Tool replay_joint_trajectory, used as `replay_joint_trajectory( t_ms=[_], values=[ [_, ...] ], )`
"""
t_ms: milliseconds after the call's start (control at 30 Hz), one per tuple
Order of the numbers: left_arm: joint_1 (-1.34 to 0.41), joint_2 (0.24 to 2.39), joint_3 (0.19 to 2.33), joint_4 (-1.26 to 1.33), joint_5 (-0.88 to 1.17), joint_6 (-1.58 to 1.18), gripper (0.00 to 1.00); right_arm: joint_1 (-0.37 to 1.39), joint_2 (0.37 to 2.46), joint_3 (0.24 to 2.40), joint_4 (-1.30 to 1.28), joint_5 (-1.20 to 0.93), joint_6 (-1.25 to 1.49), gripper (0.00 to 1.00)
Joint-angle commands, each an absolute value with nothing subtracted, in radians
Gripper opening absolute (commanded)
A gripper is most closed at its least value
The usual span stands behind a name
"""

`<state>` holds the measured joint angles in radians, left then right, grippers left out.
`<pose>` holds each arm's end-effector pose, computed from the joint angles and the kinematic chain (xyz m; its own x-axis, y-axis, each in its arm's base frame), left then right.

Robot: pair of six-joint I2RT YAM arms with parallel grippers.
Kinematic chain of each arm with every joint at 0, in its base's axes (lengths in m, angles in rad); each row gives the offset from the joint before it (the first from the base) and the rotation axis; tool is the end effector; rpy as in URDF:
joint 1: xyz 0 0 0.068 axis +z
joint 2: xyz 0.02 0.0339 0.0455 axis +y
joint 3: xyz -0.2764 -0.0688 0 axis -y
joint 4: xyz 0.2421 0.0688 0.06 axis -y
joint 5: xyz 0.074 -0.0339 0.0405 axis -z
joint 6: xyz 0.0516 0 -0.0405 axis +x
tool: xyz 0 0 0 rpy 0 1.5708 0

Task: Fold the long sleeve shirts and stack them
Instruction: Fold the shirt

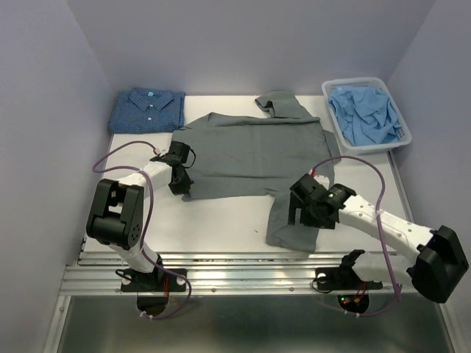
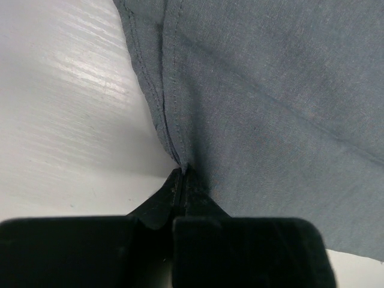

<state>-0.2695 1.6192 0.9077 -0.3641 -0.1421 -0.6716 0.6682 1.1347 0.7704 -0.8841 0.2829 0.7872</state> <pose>0.3059 -0.0769 0.1669 -0.7876 -0.4215 -0.4495 -0.3722 0.9068 -0.1981 0.1580 0.1064 0.2167 -0.8978 0.1580 -0.4112 0.1565 0.9870 0.0376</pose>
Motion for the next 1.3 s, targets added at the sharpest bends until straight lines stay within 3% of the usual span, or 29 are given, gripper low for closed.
replay_joint_trajectory(
  t_ms=[0,267,367,567,600,633,667,733,800,1033,1267],
  values=[
    [-0.282,1.635,0.907,-0.459,-0.106,-0.661,0.0,0.804,1.183,0.841,-1.08,0.388,0.951,1.0],
    [-0.282,1.631,0.914,-0.468,-0.103,-0.661,0.0,1.051,1.301,0.856,-1.002,0.269,0.821,1.0],
    [-0.282,1.628,0.919,-0.474,-0.106,-0.658,0.0,1.062,1.347,0.833,-0.918,0.203,0.784,1.0],
    [-0.282,1.612,0.913,-0.479,-0.112,-0.664,0.0,1.062,1.423,0.801,-0.793,0.268,0.759,0.96],
    [-0.282,1.609,0.911,-0.482,-0.112,-0.664,0.0,1.062,1.44,0.804,-0.785,0.291,0.756,0.88],
    [-0.282,1.603,0.913,-0.485,-0.112,-0.666,0.0,1.062,1.457,0.811,-0.782,0.331,0.75,0.58],
    [-0.282,1.598,0.913,-0.488,-0.11,-0.666,0.0,1.062,1.486,0.836,-0.793,0.348,0.75,0.34],
    [-0.282,1.576,0.91,-0.5,-0.11,-0.667,0.0,1.062,1.505,0.87,-0.877,0.356,0.752,0.01],
    [-0.282,1.549,0.902,-0.511,-0.107,-0.673,0.0,1.062,1.477,0.914,-0.946,0.364,0.775,0.01],
    [-0.282,1.381,0.824,-0.603,-0.091,-0.678,0.0,1.062,1.123,0.962,-1.0,-0.067,0.624,0.01],
    [-0.281,1.289,0.808,-0.693,-0.049,-0.67,0.0,1.062,0.976,1.08,-1.087,-0.153,0.635,0.01]
  ],
)
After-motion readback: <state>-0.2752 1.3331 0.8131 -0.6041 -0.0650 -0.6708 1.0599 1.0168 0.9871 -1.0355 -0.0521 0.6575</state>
